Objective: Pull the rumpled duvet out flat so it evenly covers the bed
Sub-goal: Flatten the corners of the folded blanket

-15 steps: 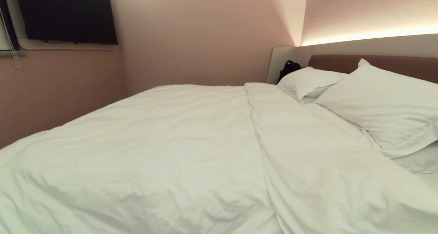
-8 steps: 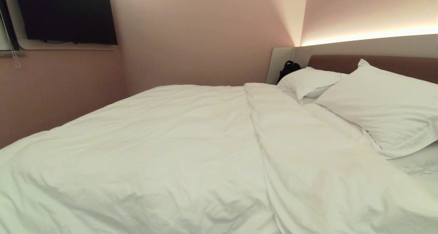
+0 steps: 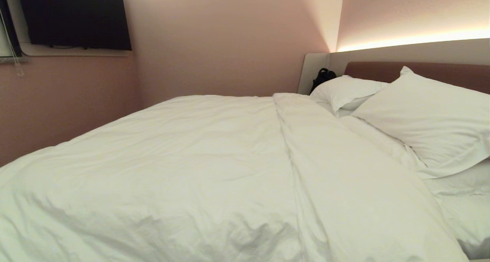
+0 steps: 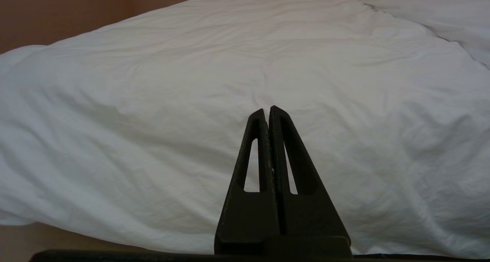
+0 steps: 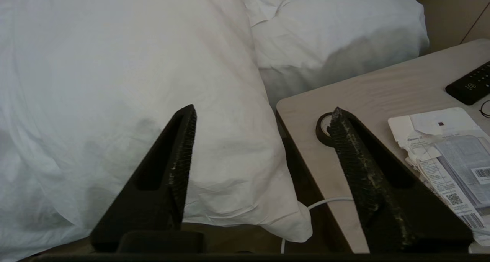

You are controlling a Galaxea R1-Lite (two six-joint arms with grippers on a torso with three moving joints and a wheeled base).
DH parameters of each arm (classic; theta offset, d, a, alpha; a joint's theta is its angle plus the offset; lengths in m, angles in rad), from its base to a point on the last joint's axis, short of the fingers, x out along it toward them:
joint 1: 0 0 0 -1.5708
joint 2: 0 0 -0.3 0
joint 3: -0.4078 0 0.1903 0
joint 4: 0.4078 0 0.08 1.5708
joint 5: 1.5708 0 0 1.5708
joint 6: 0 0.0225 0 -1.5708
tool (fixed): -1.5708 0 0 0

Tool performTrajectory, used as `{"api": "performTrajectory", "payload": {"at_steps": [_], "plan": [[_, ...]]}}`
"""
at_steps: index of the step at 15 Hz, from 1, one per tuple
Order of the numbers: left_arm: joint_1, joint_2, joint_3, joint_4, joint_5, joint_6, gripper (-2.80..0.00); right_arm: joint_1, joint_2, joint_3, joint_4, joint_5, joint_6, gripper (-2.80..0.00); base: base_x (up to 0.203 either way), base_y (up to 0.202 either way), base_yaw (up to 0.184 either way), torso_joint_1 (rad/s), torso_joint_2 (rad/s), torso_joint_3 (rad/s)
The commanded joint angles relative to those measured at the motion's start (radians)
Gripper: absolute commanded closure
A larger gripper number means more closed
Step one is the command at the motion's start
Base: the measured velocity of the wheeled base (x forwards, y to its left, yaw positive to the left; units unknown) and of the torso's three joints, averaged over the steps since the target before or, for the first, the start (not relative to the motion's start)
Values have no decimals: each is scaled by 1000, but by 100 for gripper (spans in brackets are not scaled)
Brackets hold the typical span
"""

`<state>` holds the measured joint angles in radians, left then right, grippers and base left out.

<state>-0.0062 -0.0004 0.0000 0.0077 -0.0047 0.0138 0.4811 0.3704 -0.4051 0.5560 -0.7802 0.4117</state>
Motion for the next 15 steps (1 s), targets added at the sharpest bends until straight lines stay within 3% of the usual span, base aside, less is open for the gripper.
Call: {"api": "performTrajectory", "payload": {"at_steps": [1, 10, 11, 15], "plan": [[0, 0, 0, 0, 0, 0, 0, 1, 10, -3, 1, -4, 2, -280, 0, 0, 0, 0, 0, 0], [0, 0, 0, 0, 0, 0, 0, 4, 22, -17, -5, 14, -12, -280, 0, 0, 0, 0, 0, 0], [0, 0, 0, 0, 0, 0, 0, 4, 23, -17, -6, 16, -15, 0, 0, 0, 0, 0, 0, 0], [0, 0, 0, 0, 0, 0, 0, 4, 57, -40, -26, 18, -17, 0, 0, 0, 0, 0, 0, 0]]}}
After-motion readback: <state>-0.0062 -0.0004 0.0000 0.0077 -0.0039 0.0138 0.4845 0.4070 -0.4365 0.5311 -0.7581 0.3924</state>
